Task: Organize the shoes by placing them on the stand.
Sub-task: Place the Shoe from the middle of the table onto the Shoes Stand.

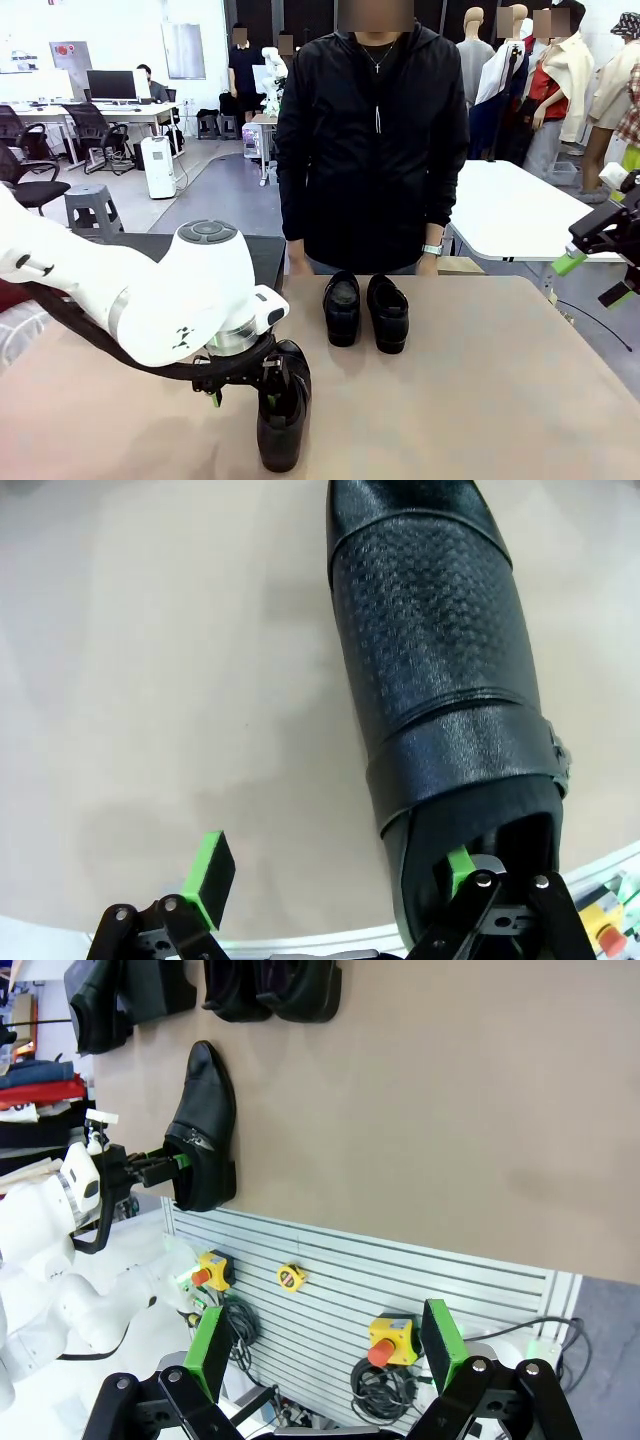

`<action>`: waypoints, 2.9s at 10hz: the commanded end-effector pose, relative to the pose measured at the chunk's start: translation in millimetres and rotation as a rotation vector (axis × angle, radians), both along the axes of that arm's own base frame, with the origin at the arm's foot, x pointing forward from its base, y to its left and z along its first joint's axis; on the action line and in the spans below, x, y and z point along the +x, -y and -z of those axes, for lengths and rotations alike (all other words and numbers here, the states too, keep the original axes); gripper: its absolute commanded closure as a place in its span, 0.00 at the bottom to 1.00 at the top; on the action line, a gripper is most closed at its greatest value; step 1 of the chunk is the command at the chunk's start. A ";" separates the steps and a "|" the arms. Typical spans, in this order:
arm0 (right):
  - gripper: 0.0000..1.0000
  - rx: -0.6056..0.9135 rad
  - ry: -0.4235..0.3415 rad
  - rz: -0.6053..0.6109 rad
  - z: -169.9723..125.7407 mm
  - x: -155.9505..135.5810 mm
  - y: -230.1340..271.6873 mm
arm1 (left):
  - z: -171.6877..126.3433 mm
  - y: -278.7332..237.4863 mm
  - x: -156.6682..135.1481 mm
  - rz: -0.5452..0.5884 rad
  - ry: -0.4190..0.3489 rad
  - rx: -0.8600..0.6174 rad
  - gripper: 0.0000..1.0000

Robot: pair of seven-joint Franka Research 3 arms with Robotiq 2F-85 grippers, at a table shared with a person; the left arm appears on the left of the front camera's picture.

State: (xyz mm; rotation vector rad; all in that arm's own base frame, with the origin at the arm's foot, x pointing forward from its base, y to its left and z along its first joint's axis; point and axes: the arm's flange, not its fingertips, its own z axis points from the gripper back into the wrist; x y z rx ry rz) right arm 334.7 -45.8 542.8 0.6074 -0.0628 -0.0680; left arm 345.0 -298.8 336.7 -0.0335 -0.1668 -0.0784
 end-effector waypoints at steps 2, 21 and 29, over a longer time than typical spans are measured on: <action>0.00 0.016 -0.010 0.004 -3.4 0.9 0.3 | 3.1 9.8 7.0 -0.024 0.037 0.017 1.00; 0.00 0.016 -0.010 0.004 -3.4 0.9 0.3 | -180.7 -40.6 -84.1 0.039 0.537 -0.050 1.00; 0.00 0.016 -0.010 0.004 -3.4 0.9 0.3 | -191.2 -43.3 21.2 0.067 0.549 -0.025 1.00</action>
